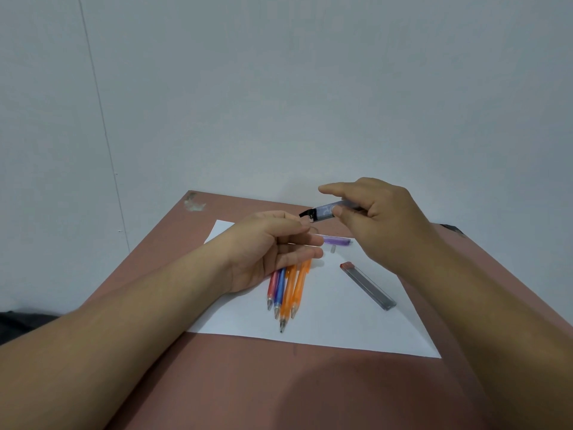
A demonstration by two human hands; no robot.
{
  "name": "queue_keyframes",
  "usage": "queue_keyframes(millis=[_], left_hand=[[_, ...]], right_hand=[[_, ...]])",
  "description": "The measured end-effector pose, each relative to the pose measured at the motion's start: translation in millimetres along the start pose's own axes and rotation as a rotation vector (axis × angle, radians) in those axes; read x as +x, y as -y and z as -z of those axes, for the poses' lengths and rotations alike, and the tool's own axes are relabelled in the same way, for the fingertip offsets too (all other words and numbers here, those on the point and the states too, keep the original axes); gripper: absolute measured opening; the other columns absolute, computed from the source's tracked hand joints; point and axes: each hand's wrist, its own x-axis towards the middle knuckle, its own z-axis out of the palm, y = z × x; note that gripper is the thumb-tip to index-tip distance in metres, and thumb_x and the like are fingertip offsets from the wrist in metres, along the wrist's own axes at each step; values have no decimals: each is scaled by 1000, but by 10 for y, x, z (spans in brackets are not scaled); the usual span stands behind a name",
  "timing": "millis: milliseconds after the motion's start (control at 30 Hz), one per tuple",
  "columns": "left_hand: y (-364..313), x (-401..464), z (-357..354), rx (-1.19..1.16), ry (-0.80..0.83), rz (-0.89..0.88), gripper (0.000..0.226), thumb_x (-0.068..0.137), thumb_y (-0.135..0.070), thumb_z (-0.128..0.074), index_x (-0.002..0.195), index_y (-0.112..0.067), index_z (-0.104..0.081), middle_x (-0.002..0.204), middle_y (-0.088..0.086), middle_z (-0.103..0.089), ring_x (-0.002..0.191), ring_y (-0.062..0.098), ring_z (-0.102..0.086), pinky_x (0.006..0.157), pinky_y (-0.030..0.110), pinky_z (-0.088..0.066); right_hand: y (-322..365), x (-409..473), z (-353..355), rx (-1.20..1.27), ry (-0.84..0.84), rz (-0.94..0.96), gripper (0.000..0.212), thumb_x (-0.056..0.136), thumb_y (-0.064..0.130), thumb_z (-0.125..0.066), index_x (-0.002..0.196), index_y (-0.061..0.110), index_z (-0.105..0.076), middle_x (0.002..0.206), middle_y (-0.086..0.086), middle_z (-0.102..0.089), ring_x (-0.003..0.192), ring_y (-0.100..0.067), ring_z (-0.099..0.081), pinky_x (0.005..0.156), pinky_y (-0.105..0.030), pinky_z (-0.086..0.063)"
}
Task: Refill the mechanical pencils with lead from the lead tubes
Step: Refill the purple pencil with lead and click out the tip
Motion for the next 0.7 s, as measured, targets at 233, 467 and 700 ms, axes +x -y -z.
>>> queue_keyframes(millis=[233,467,700], left_hand=[[-2,-3,-13,-13,-13,-12,15,100,-8,-55,97,0,-67,109,25,-73,101,38,-73,93,41,-56],[-5,-21,-43,-39,-31,-32,20,101,-6,-49,91,3,-64,109,28,-72,99,41,-73,90,40,-57],[-37,-23,-44,75,-117,-120,19,101,-6,-48,89,1,-60,99,24,-75,91,35,-75,80,31,-60]], right_hand=[[-44,-76,-44,82,-47,-63,34,99,13,-60,126,31,-70,88,15,-62,88,-2,-58,77,-14,-42],[-1,-212,-91,315,-76,-202,29,99,9,-61,114,31,-74,92,3,-61,80,5,-54,56,-1,-42],[-82,-245,-105,473,-127,-354,30,96,13,-66,93,42,-73,99,19,-71,89,10,-62,70,-1,-41]])
